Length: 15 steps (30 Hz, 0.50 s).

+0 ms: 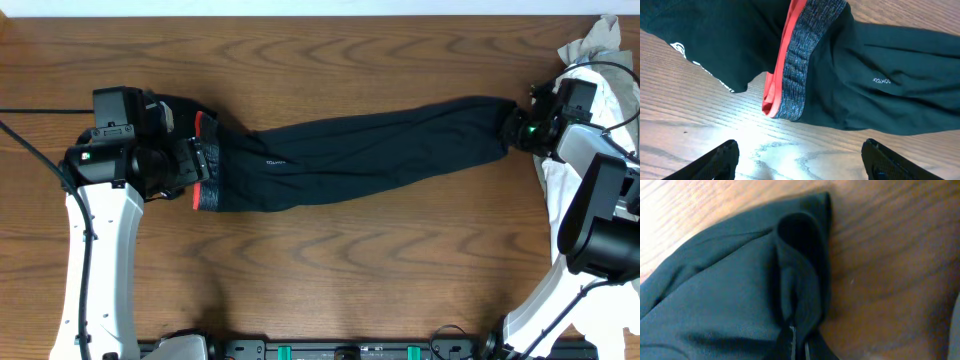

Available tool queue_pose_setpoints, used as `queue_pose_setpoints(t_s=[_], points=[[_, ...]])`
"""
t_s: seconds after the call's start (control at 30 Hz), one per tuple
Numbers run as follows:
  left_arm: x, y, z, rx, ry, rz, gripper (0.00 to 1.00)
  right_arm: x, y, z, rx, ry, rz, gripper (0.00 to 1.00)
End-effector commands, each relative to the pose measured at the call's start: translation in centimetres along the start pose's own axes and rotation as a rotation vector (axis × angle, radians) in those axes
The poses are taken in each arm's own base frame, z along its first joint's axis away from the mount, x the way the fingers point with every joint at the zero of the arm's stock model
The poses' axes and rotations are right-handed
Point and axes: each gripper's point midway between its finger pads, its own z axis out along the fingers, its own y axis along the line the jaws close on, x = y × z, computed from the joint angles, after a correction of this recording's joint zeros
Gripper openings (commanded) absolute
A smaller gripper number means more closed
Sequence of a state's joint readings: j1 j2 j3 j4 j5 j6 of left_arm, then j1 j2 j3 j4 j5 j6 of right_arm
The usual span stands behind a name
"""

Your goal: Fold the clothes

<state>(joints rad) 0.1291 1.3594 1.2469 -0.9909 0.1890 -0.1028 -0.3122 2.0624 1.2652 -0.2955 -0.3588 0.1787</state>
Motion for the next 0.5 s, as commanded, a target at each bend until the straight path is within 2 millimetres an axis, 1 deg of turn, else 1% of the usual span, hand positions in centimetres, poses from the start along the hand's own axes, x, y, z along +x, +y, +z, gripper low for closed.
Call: queue_pose_setpoints(t_s=[0.0,0.1,0.17,0.27,0.33,0.43,0.47], points=[[-0.6,-0.3,-0.8,0.013,-0.026,0.013,0.8,-1.6,1.9,-3.0,-0.057,-0.053,-0.01,0.01],[-0.6,-0.2,-0.8,0.012,-0.026,0.013,0.8,-3.6,2.6,-6.6,-0.038,-0.135,-0.03,0.01],[-0.6,-0.2,-0.8,0.012,-0.026,0.013,0.8,-5.0,2.3,-9.6,0.022,-0.205,-0.035,0.01],[-0.6,-0.2,-0.8,0.012,-0.026,0.013,0.8,-6.2,1.8,-13.1,0.089,-0.278,-0.035,0.01],[-0.7,-0.3,-0.8,0.013,-0.029,0.013,0.8,-6.4,2.0,-14.4,0.098,-0.299,-0.036,0.01],[-1.1,-0.3,-0.8,0.016,-0.044,0.015,0.8,-6.1,2.2,-15.2,0.104,-0.297,-0.035,0.01],[-1.2,-0.3,-0.8,0.016,-0.048,0.016,0.8,-6.0,1.9,-15.5,0.123,-0.297,-0.03,0.01]])
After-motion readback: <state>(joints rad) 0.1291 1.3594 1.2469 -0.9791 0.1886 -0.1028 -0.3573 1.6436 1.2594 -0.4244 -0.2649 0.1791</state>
